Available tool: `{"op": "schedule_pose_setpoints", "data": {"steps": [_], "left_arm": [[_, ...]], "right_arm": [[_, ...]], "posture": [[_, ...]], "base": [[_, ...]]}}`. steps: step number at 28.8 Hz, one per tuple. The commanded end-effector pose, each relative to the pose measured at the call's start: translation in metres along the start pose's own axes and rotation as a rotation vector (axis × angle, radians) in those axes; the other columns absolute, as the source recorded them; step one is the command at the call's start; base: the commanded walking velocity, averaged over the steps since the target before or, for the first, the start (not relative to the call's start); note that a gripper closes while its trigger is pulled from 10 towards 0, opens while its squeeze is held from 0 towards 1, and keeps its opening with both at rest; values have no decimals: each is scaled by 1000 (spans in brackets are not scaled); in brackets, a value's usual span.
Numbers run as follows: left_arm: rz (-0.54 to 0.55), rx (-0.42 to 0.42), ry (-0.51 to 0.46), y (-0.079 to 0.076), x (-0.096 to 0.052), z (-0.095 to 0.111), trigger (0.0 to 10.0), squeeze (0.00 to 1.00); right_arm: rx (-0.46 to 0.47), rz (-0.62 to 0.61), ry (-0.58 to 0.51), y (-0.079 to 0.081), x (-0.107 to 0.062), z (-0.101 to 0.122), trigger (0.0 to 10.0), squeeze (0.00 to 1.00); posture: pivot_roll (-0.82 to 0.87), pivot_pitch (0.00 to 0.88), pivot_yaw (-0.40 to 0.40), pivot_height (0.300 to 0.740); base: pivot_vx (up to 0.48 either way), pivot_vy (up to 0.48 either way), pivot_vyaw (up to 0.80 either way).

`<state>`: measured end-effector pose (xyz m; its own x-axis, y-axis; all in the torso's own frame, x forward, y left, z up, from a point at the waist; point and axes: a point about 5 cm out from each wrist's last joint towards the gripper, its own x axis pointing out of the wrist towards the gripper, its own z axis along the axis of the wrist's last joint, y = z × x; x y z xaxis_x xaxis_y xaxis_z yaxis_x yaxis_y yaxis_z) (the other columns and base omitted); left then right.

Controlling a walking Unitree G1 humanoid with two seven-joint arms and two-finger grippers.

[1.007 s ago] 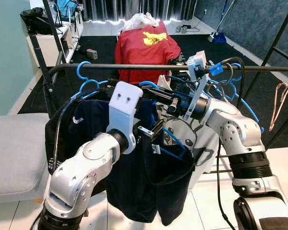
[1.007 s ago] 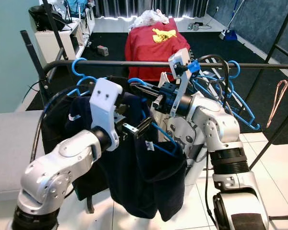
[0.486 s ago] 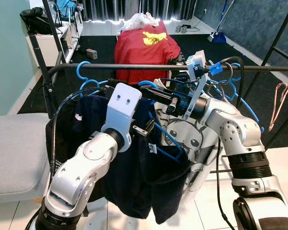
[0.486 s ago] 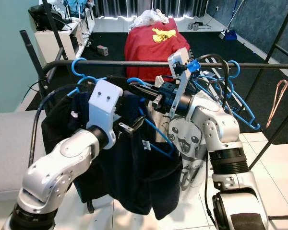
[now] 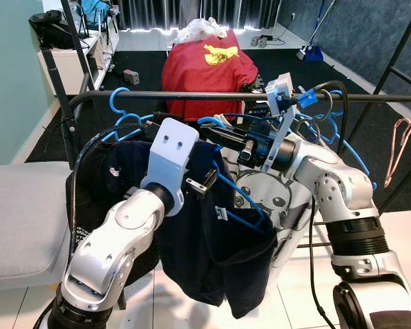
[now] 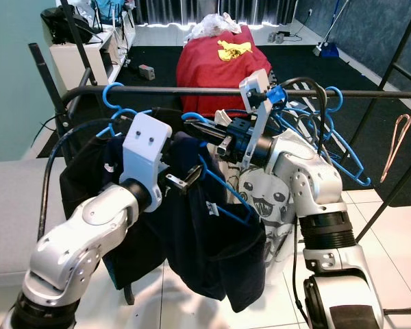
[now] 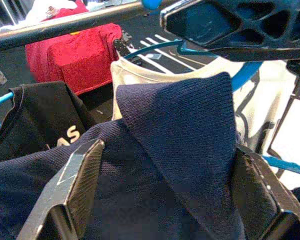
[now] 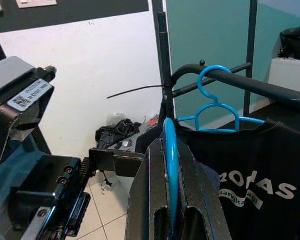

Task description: Hang hanger

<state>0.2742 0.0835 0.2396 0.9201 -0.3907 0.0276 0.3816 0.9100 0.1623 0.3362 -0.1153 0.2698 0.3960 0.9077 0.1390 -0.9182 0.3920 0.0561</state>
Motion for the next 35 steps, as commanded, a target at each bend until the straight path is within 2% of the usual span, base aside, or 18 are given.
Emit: {"op": "schedule_pose_setpoints", "data": {"steps": [1,3,4,5,14,20,21,22,23,25,26,27,28,29,34,35], "left_arm": [[14,14,27,4,0,-6,0,490],[13,14,30,4,0,-6,0,471],[11,12,38,4,0,-7,0,306],[17,16,47,4,-1,-8,0,0],[-8,22,57,2,-1,-11,0,0],[17,31,51,11,-2,-9,0,0],[33,44,49,19,-2,-6,0,0],[33,44,49,19,-2,-6,0,0],[56,66,45,30,-2,-3,0,0],[56,66,45,30,-2,-3,0,0],[94,90,39,45,-3,1,0,0],[94,90,39,45,-3,1,0,0],[191,153,35,78,-6,9,0,0],[231,181,36,91,-8,12,0,0],[302,249,44,116,-14,19,0,0],[302,249,44,116,-14,19,0,0]], "right_arm": [[-28,42,-25,6,1,9,0,0],[-28,43,-24,6,1,9,0,0],[-29,45,-24,6,1,10,0,0],[-28,47,-24,6,1,10,0,0],[-26,60,-18,8,1,11,0,0],[-18,90,10,12,-2,7,0,0],[-10,119,35,15,-5,3,0,0],[-10,119,35,15,-5,3,0,0],[2,154,67,19,-10,-1,0,0],[2,154,67,19,-10,-1,0,0],[15,192,103,23,-17,-6,0,0],[15,192,103,23,-17,-6,0,0],[48,242,168,28,-31,-13,0,0],[64,251,186,30,-37,-15,0,0],[102,267,220,37,-51,-18,0,0],[102,267,220,37,-51,-18,0,0]], "posture": [[-11,22,-26,740],[-11,22,-26,740],[-12,22,-26,740],[-11,23,-27,740],[-14,24,-30,740],[-12,23,-33,740],[-11,24,-37,740],[-11,24,-37,740],[-10,24,-38,740],[-10,24,-38,740],[-10,24,-38,740],[-10,24,-38,740],[-15,23,-33,740],[-15,23,-33,740],[-15,22,-30,740],[-15,22,-30,740]], "base": [[0,0,0],[0,0,0],[0,0,0],[0,0,0],[0,0,0],[0,0,0],[0,0,0],[0,0,0],[0,0,0],[0,0,0],[0,0,0],[0,0,0],[0,0,0],[0,0,0],[0,0,0],[0,0,0]]}}
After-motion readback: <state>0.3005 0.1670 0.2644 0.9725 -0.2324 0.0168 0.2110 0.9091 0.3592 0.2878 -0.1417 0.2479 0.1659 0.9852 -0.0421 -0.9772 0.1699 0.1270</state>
